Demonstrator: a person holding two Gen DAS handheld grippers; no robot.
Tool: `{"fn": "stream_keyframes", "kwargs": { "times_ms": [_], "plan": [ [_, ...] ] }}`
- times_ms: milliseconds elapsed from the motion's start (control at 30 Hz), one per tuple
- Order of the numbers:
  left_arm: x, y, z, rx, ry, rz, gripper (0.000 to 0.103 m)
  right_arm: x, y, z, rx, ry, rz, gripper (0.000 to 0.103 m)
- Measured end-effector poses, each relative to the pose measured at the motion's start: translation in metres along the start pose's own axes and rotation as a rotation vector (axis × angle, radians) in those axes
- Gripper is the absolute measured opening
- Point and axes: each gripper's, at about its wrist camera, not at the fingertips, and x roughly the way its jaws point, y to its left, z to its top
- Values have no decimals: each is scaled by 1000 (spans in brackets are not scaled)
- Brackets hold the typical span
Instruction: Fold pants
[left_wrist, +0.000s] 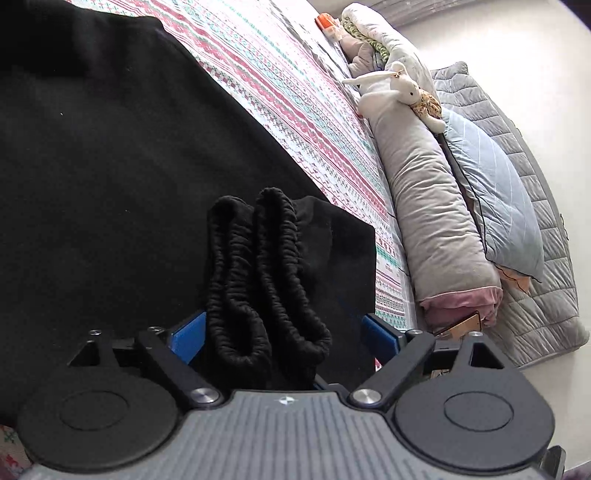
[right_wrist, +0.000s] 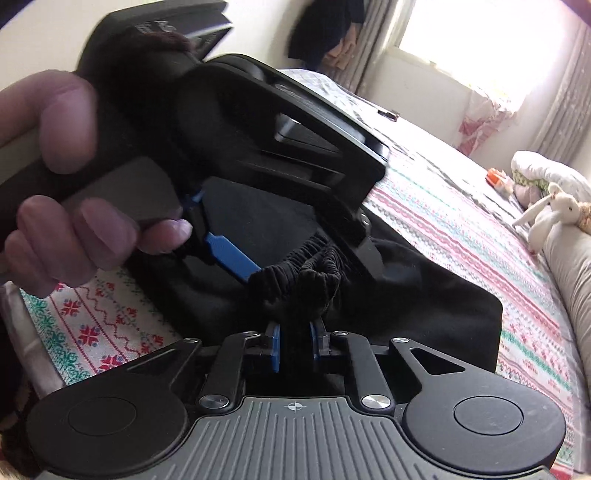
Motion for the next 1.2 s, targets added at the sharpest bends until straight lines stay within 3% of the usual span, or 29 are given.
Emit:
{"fn": "stream_keyframes", "kwargs": {
  "times_ms": [300,367,433,533,633,767,900,933,1067,1200],
  "plan": [
    [3,-7,-3,52,-15,63,99,2,4,1,-4,9,10,15],
    [3,-8,-4,60,-24,87,92,2,3,1,-2,11,13,15],
    [3,-7,-3,58,-31,114,75,0,2,1,-3,13,15,15],
    [1,0,0,17,-38,126,57,-3,2,-1,4,27,38,20],
    [-1,3,3,-17,-37,138,55,-8,-7,0,35,29,67,20],
    [-12,-10,9,64,-74,192,55,-18,-33,0,142,21,135,27],
    [-33,-12,20,124,-145,254,55,-25,-59,-1,238,-1,143,54],
    [-40,-11,23,141,-165,281,55,-25,-65,-1,261,-3,135,56],
    [-69,-6,35,210,-264,406,55,-9,-83,-3,368,46,100,60],
    [-101,9,48,216,-339,467,55,16,-96,-5,502,120,115,60]
  ]
}}
